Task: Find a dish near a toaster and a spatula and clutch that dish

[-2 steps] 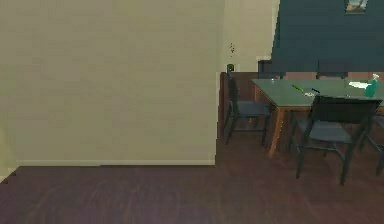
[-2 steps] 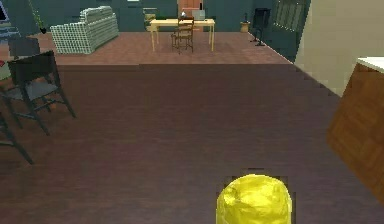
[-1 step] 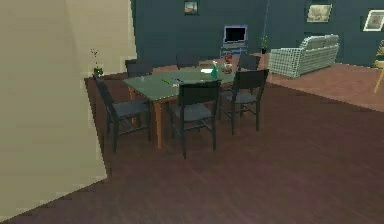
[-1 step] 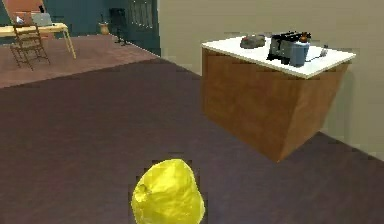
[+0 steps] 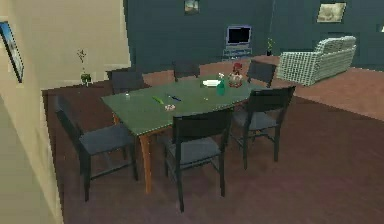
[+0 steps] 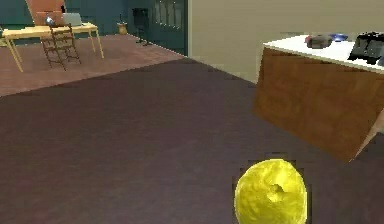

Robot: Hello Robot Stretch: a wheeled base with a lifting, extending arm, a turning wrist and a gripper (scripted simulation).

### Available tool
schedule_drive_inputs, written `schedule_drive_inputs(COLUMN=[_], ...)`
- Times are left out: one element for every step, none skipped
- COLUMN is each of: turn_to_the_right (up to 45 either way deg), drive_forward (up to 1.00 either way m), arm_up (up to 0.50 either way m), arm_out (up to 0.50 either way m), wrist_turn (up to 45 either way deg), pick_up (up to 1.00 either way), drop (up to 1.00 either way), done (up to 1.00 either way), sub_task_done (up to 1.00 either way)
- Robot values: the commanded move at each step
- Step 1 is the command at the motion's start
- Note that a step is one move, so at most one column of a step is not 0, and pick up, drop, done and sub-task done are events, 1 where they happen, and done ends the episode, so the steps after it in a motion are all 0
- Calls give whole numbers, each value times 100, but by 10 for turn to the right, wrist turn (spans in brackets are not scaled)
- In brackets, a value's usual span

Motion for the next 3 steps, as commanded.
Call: schedule_drive_inputs(turn_to_the_right=[450, 90, 0], drive_forward=[0, 0, 75], arm_up=[0, 0, 0], arm_out=[0, 0, 0], wrist_turn=[0, 0, 0], pick_up=[0, 0, 0], drop=[0, 0, 0], done=[0, 0, 0], sub_task_done=[0, 0, 0])
